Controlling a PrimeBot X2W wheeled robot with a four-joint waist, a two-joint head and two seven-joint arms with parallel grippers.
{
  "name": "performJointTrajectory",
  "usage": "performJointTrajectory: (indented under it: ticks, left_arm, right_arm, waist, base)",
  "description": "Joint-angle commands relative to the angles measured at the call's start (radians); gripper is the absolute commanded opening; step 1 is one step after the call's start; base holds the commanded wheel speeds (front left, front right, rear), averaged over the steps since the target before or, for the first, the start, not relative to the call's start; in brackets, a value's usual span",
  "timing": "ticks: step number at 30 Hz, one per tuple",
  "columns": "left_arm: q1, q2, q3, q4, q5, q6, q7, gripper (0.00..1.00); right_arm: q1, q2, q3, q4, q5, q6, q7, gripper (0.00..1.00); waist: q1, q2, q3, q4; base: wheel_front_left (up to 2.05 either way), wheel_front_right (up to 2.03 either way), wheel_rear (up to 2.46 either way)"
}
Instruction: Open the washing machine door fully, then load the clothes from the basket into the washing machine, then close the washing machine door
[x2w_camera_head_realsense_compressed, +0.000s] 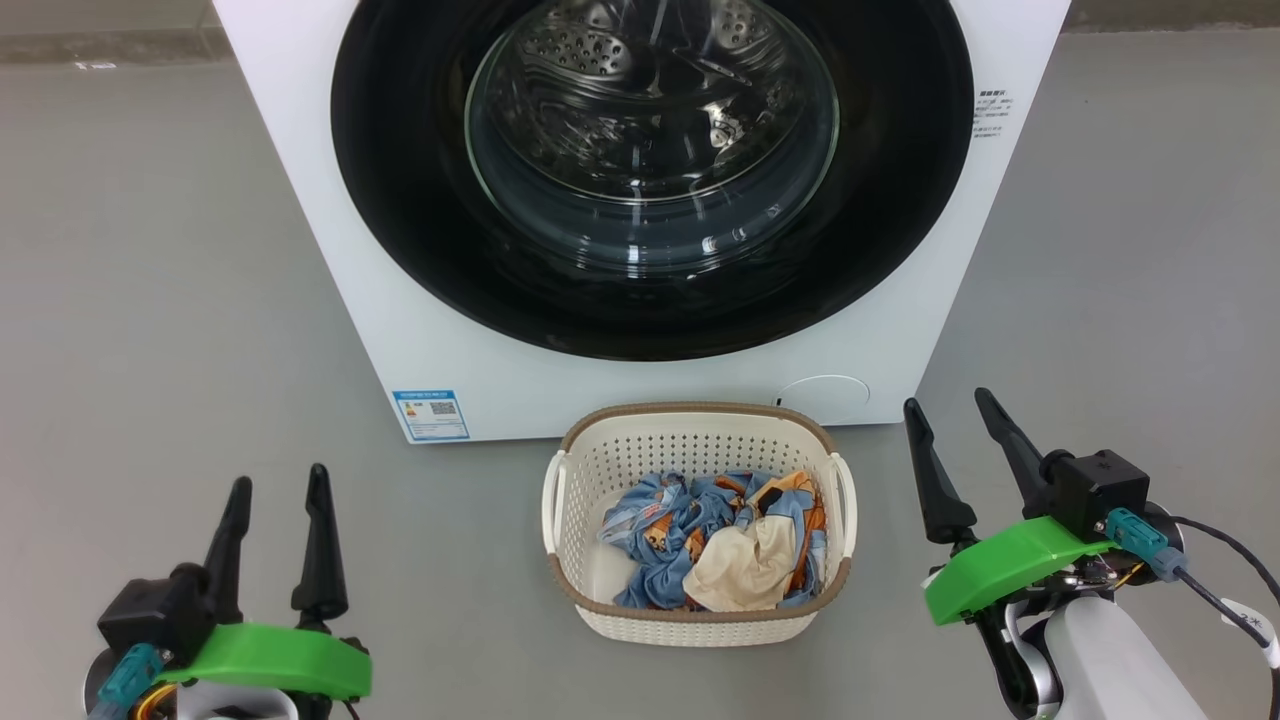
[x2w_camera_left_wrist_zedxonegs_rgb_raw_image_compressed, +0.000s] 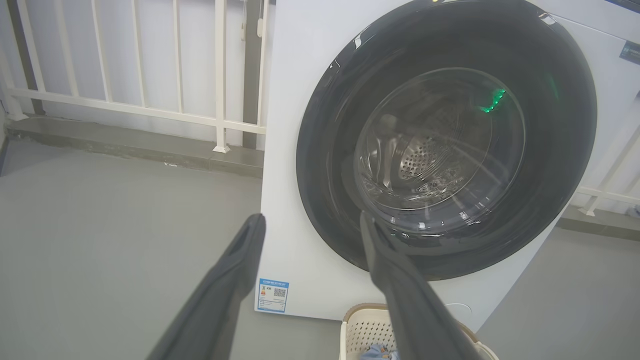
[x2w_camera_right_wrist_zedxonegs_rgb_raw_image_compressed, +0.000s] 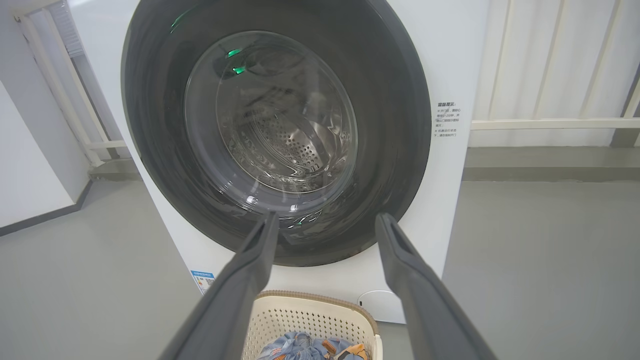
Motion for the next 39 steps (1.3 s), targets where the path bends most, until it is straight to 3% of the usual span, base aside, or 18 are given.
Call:
performJointTrajectory:
  ticks: [1, 39]
  left_arm:
    - [-0.042, 0.02, 0.034, -0.014, 0.013, 0.002, -0.011, 1.0]
    - [-0.046, 0.011, 0.054, -0.006, 0.042, 0.003, -0.011, 1.0]
  right_arm:
    - [-0.037, -0.005, 0.021, -0.024, -0.003, 0.006, -0.012, 1.0]
    - [-0.038, -0.005, 0.03, -0.024, 0.01, 0.006, -0.012, 1.0]
  waist:
    - [0.0, 0.0, 0.001, 0.0]
    - [0.0, 0.0, 0.012, -0.005]
  base:
    - [0.0, 0.0, 0.0]
    - [0.07, 0.07, -0.15]
